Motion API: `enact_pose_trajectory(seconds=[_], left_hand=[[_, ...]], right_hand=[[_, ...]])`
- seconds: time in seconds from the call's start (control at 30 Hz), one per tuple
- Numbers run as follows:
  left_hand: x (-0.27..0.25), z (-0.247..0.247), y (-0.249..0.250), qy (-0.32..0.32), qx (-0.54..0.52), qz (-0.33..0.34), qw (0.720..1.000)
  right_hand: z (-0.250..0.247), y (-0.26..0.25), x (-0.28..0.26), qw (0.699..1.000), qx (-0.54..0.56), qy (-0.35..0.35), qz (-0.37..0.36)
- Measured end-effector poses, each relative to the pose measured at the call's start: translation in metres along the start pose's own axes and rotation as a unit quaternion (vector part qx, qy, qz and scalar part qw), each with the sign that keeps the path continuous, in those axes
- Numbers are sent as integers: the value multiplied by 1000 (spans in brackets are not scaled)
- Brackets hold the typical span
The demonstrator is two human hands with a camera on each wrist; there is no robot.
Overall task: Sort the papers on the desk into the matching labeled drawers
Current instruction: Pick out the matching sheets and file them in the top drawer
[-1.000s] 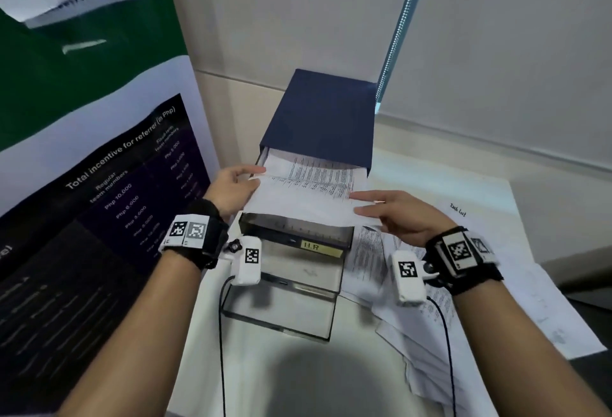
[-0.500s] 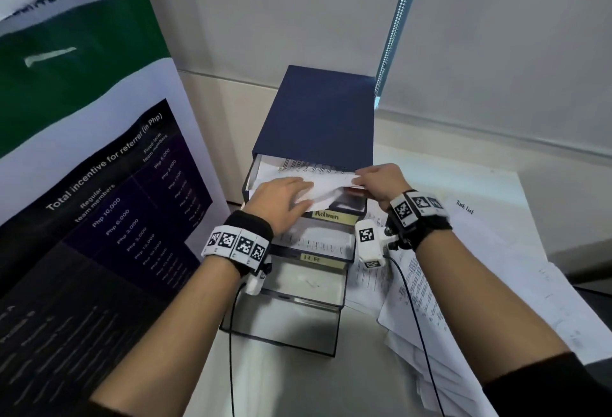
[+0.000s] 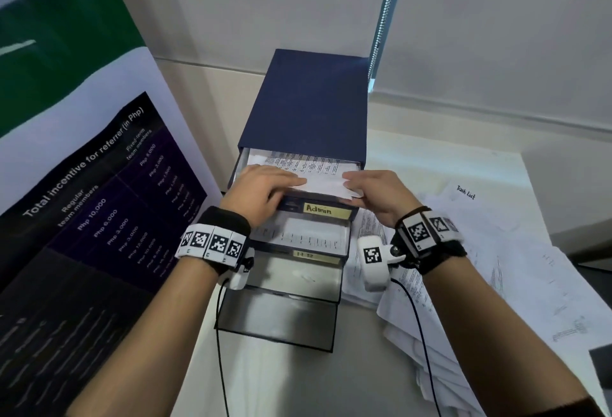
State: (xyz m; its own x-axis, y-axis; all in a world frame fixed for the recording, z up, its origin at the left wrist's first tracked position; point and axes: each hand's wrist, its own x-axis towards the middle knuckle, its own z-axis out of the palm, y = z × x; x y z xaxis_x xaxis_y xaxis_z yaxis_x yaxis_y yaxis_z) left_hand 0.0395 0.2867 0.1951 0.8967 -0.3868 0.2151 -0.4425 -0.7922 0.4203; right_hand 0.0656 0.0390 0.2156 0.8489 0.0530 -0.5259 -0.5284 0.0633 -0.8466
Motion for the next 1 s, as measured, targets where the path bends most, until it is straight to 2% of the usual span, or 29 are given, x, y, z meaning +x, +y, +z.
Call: enact_pose_trajectory(seconds=[0.1, 0.23, 0.33, 0.4, 0.5, 0.57, 0.63, 0.67, 0.7, 0.77, 0.8, 0.83, 0.87, 1.0], left_hand=[[1, -2, -10, -13, -12, -25, 1000], [1, 2, -6, -24, -56, -78, 995], [-1, -3, -7, 18, -48, -88, 995], [-5, -11, -11, 53, -34, -90, 994], [-15, -25, -21, 140, -39, -103, 984], [-20, -31, -27, 197, -23, -142, 970], [-22, -33, -27, 224, -30, -229, 947], [-21, -34, -24, 220, -85, -277, 931], [-20, -35, -21, 202, -180, -327, 905], [-18, -36, -11, 143, -390, -398, 818], [-16, -35, -9, 124, -441, -412, 788], [-15, -33, -7, 116, -457, -419, 776], [-14, -29, -5, 118, -445, -421, 782], [-7, -10, -14, 116, -310, -430, 840]], right_hand=[[8, 3, -3, 999, -37, -33, 2], [26, -2, -5, 996, 69, -53, 35], [28, -3, -10, 993, 96, -51, 52], [24, -4, -16, 990, 106, -75, 54], [10, -6, -29, 984, 125, -115, 47], [4, -4, -35, 985, 124, -113, 33], [7, 2, -35, 988, 118, -96, 30], [11, 5, -33, 991, 103, -85, 30], [16, 8, -29, 993, 85, -72, 28], [27, 12, -17, 998, 46, -47, 13], [33, 12, -12, 999, 26, -34, 2], [38, 10, -8, 1000, 3, -29, -8], [42, 8, -4, 999, -21, -31, -11], [38, -4, -1, 996, -75, -37, 1]])
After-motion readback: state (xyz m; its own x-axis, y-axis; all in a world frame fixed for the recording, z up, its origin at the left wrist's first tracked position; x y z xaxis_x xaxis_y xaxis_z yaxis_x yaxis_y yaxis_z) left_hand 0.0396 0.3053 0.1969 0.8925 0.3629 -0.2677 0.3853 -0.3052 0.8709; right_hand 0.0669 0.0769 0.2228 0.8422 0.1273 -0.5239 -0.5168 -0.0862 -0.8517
